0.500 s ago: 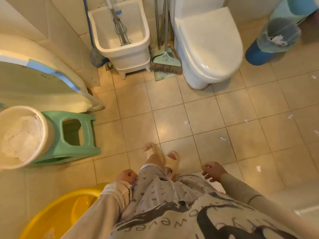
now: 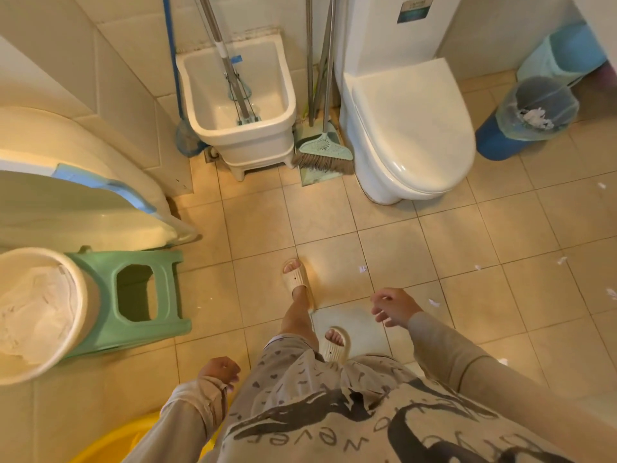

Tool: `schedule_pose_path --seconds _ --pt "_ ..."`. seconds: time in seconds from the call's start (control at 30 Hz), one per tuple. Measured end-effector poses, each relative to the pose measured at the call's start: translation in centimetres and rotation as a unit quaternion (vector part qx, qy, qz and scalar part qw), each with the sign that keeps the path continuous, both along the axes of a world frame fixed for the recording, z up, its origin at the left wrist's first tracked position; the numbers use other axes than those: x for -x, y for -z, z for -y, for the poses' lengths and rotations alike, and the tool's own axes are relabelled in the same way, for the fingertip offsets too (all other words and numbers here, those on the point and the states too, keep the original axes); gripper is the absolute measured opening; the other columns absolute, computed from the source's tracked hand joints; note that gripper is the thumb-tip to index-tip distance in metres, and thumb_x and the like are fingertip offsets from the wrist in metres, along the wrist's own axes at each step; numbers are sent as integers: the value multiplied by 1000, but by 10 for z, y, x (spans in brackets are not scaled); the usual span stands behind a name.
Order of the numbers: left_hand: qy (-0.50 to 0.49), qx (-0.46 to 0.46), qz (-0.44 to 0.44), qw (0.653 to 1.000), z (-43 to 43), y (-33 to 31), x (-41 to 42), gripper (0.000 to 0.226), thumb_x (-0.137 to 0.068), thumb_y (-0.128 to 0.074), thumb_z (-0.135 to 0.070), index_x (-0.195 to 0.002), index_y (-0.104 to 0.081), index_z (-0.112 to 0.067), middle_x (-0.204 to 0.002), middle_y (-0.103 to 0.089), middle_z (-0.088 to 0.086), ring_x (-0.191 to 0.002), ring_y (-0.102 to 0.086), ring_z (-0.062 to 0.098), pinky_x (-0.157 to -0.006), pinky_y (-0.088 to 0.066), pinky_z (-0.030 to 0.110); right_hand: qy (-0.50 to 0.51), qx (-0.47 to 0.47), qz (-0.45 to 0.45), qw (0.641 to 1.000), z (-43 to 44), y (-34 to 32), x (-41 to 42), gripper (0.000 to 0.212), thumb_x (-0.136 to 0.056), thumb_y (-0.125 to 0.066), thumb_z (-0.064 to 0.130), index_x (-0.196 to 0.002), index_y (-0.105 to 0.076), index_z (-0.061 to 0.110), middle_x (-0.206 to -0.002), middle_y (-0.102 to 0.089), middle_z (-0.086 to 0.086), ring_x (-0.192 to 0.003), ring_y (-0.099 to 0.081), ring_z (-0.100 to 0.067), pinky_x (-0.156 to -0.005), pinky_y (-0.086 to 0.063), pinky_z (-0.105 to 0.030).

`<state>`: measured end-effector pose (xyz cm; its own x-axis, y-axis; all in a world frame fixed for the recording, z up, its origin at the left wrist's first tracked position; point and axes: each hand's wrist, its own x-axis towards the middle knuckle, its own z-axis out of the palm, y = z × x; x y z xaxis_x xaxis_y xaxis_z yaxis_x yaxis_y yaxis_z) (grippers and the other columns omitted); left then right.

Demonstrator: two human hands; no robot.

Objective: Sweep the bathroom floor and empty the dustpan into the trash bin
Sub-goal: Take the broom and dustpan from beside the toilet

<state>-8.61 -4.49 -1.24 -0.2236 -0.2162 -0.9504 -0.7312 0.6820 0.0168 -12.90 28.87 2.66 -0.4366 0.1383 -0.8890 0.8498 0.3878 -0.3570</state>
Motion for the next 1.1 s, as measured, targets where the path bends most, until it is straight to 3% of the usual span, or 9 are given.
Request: schedule_pose_path --seconds 0.17,0.23,0.33,0.47,0.63,0.73,0.87,0.97,1.1 --pt "29 -27 -24 999 -5 -7 101 35 -97 -41 -1 -64 -51 -10 -60 -51 3 -35 -51 9 -34 -38 16 6 -40 81 996 3 10 27 30 -94 -44 14 -117 -57 -1 -69 -55 -2 -59 -52 -14 -53 -42 -22" --pt "45 -50 -28 997 -13 -16 143 22 -97 -42 -4 -86 -60 -3 -64 -52 2 -34 -52 4 -38 -38 14 16 -67 99 993 3 12 35 31 -94 -43 13 -117 -58 -2 -67 -56 -2 -57 -53 -15 -55 -42 -22" --pt "44 -85 -67 993 -24 -29 201 28 -97 -41 -4 -118 -57 8 -65 -52 3 -30 -53 2 -35 -41 14 50 -89 95 990 -2 17 42 30 -93 -46 8 -114 -61 -8 -73 -60 -11 -68 -57 -24 -72 -49 -33" --pt "32 -136 -114 984 -47 -51 267 27 -99 -39 -3 -116 -57 6 -65 -52 1 -22 -48 -7 -37 -40 16 30 -127 114 985 -7 15 49 29 -90 -50 6 -110 -66 -7 -113 -67 -22 -100 -61 -31 -84 -44 -31" --pt "24 -185 -164 969 -75 -70 332 13 -98 -40 -4 -95 -52 -7 -67 -53 0 -52 -53 8 -49 -39 18 25 -138 153 978 -11 6 84 34 -93 -48 16 -120 -62 1 -131 -60 -13 -121 -55 -27 -100 -41 -27" --pt "20 -186 -160 969 -82 -70 357 13 -98 -41 -4 -95 -52 -8 -67 -54 -1 -50 -54 7 -47 -39 17 18 -132 147 980 -17 7 119 33 -92 -48 12 -118 -63 0 -124 -64 -14 -112 -61 -26 -94 -44 -27" --pt "25 -160 -132 978 -84 -55 376 18 -98 -40 -3 -104 -57 -4 -76 -58 8 -55 -51 11 -50 -39 20 88 -78 99 988 -29 9 182 19 -92 -46 5 -99 -61 -5 -69 -60 -12 -58 -53 -22 -58 -42 -26" --pt "38 -118 -108 986 -78 -40 380 25 -97 -41 -1 -114 -58 5 -97 -61 18 -56 -51 12 -52 -40 20 91 -46 71 992 -40 3 237 10 -93 -44 7 -92 -54 2 -66 -54 -8 -53 -49 -20 -51 -37 -23" --pt "31 -66 -63 995 -73 -29 381 18 -97 -41 0 -88 -55 -6 -72 -56 9 -53 -49 13 -40 -43 16 62 -19 40 997 -56 0 308 10 -92 -44 9 -94 -54 8 -67 -55 -4 -54 -51 -17 -49 -38 -22"
